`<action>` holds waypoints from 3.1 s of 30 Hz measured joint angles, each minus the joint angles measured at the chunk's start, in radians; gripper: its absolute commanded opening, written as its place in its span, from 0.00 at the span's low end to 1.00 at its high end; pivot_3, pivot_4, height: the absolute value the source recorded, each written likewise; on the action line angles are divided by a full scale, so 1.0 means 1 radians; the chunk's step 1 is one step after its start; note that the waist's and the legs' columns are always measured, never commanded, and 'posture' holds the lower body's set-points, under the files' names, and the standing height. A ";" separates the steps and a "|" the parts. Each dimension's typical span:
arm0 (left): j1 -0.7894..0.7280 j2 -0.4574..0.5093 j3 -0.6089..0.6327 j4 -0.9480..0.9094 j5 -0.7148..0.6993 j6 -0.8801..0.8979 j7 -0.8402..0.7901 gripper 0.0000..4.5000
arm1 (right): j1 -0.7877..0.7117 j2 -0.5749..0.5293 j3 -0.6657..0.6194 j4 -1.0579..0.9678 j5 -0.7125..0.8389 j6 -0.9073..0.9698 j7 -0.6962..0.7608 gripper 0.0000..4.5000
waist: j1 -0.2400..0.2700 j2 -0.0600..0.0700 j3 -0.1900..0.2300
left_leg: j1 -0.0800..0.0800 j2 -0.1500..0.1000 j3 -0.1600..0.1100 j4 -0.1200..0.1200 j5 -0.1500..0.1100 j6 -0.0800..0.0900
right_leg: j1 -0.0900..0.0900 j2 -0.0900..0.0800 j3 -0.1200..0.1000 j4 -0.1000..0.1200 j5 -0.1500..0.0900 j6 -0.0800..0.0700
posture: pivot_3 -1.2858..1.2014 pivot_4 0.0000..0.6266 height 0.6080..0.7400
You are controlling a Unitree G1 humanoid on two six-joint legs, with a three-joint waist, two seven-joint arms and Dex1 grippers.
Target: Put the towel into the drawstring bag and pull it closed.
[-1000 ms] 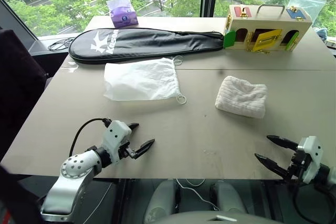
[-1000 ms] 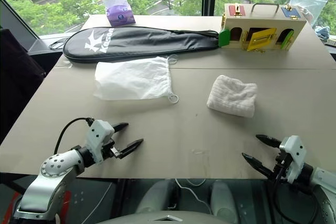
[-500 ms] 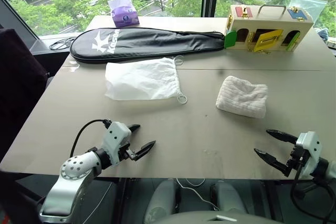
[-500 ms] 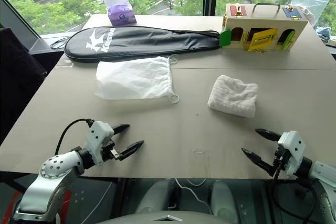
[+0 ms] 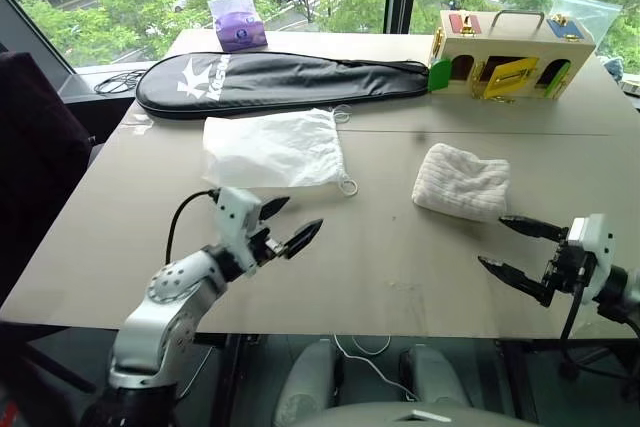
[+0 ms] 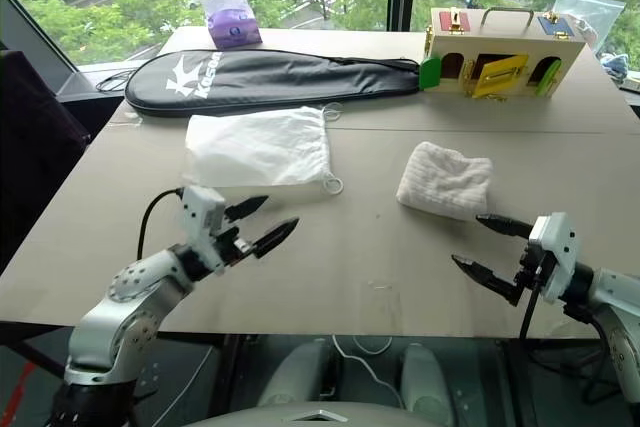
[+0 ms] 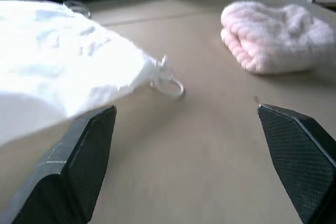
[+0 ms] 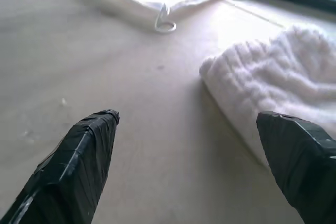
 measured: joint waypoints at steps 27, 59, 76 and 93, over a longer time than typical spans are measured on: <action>-0.464 -0.297 -0.352 0.653 0.760 -0.102 0.630 0.99 | -0.070 0.007 0.033 -0.150 0.009 0.133 -0.090 1.00 | 0.000 -0.006 0.005 | -0.004 0.000 -0.002 0.000 0.000 0.000 | -0.002 0.004 0.000 0.000 0.003 0.005 | 0.52 0.24 1.00; -0.473 -0.329 -0.271 0.640 0.923 0.127 0.781 0.88 | -0.083 0.008 0.037 -0.141 -0.006 0.132 -0.087 1.00 | -0.002 -0.006 0.004 | -0.012 -0.001 -0.002 0.005 0.000 0.000 | -0.013 0.004 0.001 0.008 0.005 0.009 | 0.52 0.24 1.00; -0.326 -0.249 -0.240 0.416 0.964 0.154 0.697 0.02 | -0.105 0.019 0.055 -0.110 -0.032 0.127 -0.068 1.00 | -0.001 -0.006 0.004 | -0.013 -0.001 -0.002 0.009 0.000 0.000 | -0.014 0.003 0.002 0.012 0.005 0.008 | 0.52 0.24 1.00; -0.251 -0.004 -0.056 0.169 0.469 -0.203 0.096 0.02 | -0.236 0.054 0.144 0.031 -0.286 0.040 -0.206 1.00 | -0.003 -0.005 0.004 | -0.014 -0.001 0.001 0.014 0.000 0.000 | -0.016 0.001 0.002 0.015 0.005 0.008 | 0.52 0.24 1.00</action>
